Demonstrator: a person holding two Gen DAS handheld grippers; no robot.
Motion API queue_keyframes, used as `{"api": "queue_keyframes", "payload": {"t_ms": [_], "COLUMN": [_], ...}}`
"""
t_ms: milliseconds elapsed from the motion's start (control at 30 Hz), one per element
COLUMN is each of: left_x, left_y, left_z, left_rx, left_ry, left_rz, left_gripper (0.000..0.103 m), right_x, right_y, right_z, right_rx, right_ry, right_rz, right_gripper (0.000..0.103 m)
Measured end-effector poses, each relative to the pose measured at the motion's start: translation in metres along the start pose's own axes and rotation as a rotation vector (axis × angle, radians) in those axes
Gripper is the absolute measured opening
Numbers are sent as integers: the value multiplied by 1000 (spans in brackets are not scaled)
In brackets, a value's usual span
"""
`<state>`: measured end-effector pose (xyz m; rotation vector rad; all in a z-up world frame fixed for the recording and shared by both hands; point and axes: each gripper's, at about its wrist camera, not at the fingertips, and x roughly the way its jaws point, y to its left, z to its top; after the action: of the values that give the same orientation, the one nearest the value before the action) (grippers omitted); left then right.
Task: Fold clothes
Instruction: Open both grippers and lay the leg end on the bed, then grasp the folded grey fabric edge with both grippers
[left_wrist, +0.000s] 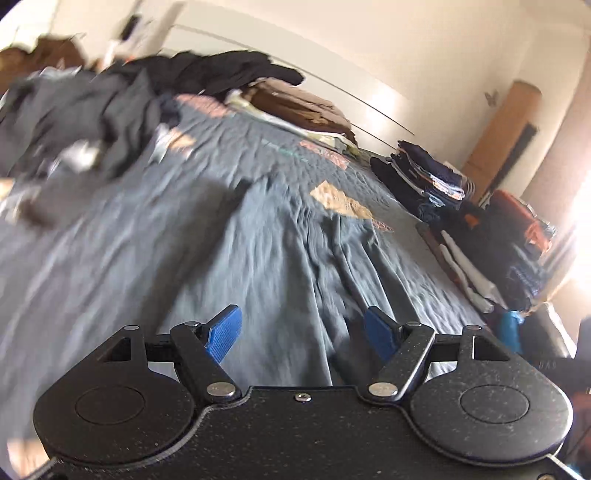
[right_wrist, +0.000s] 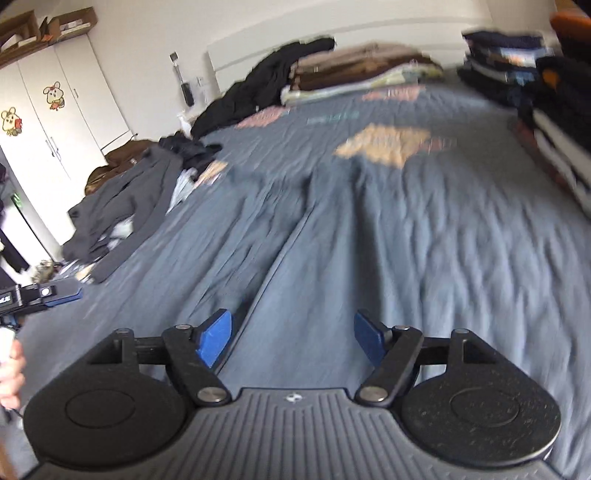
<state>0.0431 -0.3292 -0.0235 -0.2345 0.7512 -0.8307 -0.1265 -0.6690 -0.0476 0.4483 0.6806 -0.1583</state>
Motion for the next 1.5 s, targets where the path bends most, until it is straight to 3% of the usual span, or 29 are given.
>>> {"api": "queue_keyframes", "payload": {"t_ms": [133,233,367,567,900,1167,1500], "left_x": [-21,-31,-38,-32,-13,17,33], "left_y": [9,10,24,51,86,80,81], "left_z": [-30,-46,-67,-87,-103,-103,-105], "left_rx": [-124,-150,-250,-445,-593,-574,-625], "left_ry": [1,5,-11,-9,-3,18,-64], "left_rz": [-11,-9,-29,-72,-6,-18,3], "left_gripper": [73,73,73,73,70,69,65], "right_x": [-24,-32,-36,-26,3,20,35], "right_y": [18,23,21,6,0,-13,-21], "right_z": [-45,-73,-99,-124,-133,-129,-123], "right_rx": [127,199,263,460,526,562,576], "right_ry": [21,55,75,54,51,-31,-113], "right_rz": [15,-9,-14,43,-4,-12,-20], "right_gripper": [74,74,75,75,75,77,86]}}
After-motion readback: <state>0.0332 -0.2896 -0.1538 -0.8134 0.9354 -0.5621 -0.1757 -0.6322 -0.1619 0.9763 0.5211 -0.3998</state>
